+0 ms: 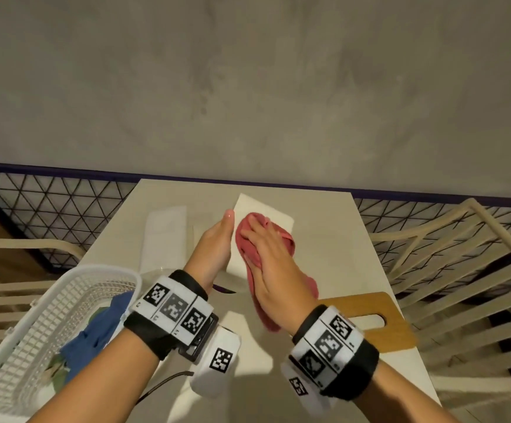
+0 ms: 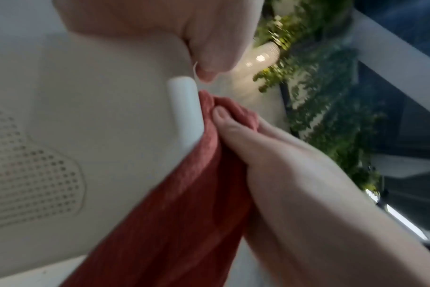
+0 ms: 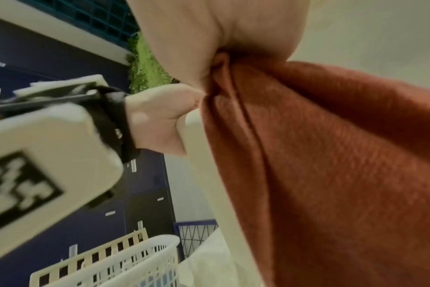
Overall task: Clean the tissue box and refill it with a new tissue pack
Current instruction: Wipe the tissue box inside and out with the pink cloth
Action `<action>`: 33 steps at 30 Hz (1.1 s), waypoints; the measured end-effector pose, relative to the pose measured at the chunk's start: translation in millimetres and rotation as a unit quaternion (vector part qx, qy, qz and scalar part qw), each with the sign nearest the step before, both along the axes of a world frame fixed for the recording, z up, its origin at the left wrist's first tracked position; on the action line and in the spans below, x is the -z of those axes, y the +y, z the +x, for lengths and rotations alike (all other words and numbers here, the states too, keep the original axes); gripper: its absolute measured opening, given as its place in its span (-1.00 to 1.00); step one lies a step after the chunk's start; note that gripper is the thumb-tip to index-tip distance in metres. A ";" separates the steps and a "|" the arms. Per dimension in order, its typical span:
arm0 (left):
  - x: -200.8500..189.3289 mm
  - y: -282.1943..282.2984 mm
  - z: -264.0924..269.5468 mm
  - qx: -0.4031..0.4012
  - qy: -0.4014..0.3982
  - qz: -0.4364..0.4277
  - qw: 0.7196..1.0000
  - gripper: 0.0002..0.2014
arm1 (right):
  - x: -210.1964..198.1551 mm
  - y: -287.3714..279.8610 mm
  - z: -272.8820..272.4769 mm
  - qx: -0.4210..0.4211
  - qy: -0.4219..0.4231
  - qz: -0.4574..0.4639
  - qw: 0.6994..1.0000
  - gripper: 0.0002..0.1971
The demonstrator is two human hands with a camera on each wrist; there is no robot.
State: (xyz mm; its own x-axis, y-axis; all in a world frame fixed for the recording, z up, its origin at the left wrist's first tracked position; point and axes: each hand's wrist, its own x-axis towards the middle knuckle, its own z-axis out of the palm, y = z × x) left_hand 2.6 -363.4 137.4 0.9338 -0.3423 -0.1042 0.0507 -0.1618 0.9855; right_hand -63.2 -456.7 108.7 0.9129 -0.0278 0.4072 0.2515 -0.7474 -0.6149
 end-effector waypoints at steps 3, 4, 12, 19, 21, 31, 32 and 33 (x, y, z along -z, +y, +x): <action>1.0 2.5 1.1 -0.017 -0.050 0.040 0.998 -0.53 | -13.7 2.2 16.3 0.009 0.001 -0.043 0.999 -0.59; 0.0 3.3 0.5 -0.035 -0.055 0.036 0.997 -0.54 | -20.5 2.1 23.0 0.012 -0.011 -0.067 0.998 -0.60; -7.7 2.9 -11.6 -0.057 -0.072 -0.031 0.995 -0.46 | -38.1 6.2 44.7 0.124 -0.085 -0.100 0.984 -0.67; -2.3 8.6 -5.5 -0.022 -0.129 -0.021 0.991 -0.75 | -44.4 -31.8 58.3 0.116 0.018 0.025 0.993 -0.72; -0.5 12.1 -2.6 -0.006 -0.137 -0.019 0.990 -0.78 | -45.0 -44.4 62.2 0.128 0.076 0.179 0.972 -0.78; -25.3 37.2 14.0 0.134 -0.092 -0.007 0.987 -0.79 | -62.8 -33.6 48.2 0.018 0.065 0.175 0.982 -0.76; -27.7 38.5 14.0 0.132 -0.099 -0.005 0.986 -0.79 | -63.8 -31.3 49.7 0.020 0.057 0.157 0.986 -0.75; -28.8 40.3 14.5 0.123 -0.108 -0.007 0.986 -0.78 | -64.5 -27.3 50.5 0.025 0.041 0.146 0.988 -0.75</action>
